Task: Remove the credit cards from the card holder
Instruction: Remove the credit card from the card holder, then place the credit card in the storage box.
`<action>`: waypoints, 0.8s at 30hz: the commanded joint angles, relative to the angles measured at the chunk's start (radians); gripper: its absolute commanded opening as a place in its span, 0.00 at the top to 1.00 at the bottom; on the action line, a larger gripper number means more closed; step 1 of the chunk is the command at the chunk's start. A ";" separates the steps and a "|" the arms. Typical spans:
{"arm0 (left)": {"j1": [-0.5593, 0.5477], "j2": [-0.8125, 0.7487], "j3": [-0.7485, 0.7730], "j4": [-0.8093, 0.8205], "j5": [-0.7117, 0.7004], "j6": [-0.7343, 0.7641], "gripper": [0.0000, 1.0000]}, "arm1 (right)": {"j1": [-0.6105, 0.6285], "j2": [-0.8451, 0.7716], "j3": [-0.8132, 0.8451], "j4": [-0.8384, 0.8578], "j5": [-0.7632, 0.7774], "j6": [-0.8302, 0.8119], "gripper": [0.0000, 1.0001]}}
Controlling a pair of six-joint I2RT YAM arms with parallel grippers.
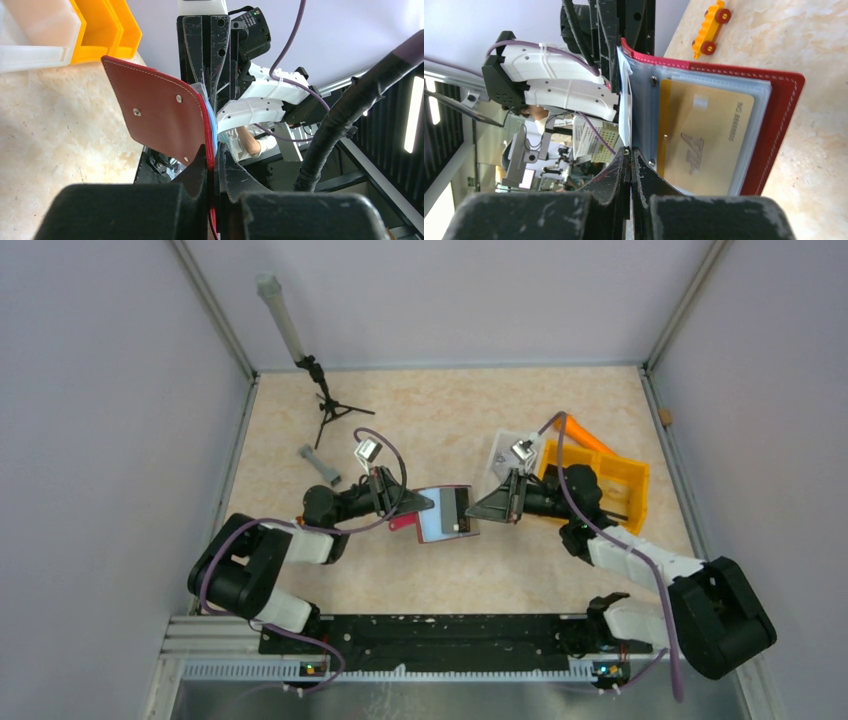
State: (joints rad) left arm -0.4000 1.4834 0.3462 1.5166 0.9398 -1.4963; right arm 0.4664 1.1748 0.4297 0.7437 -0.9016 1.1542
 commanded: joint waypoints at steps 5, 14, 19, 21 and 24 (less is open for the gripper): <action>0.004 -0.033 0.032 0.103 -0.015 -0.020 1.00 | -0.045 -0.040 -0.018 -0.022 -0.022 -0.060 1.00; 0.024 0.002 0.030 0.102 -0.006 -0.009 1.00 | -0.213 -0.125 -0.017 -0.250 -0.034 -0.172 1.00; 0.024 0.041 0.052 0.103 0.005 -0.002 1.00 | -0.259 -0.179 0.009 -0.391 0.026 -0.230 1.00; 0.026 0.043 0.058 0.103 0.009 0.007 1.00 | -0.272 -0.210 0.038 -0.524 0.095 -0.278 1.00; 0.024 0.041 0.066 0.103 0.019 0.018 1.00 | -0.300 -0.295 0.079 -0.722 0.283 -0.345 1.00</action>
State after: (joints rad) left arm -0.3801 1.5303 0.3733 1.5101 0.9455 -1.5047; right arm 0.2008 0.9775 0.4252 0.2729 -0.8307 0.9260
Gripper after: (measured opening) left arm 0.037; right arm 0.009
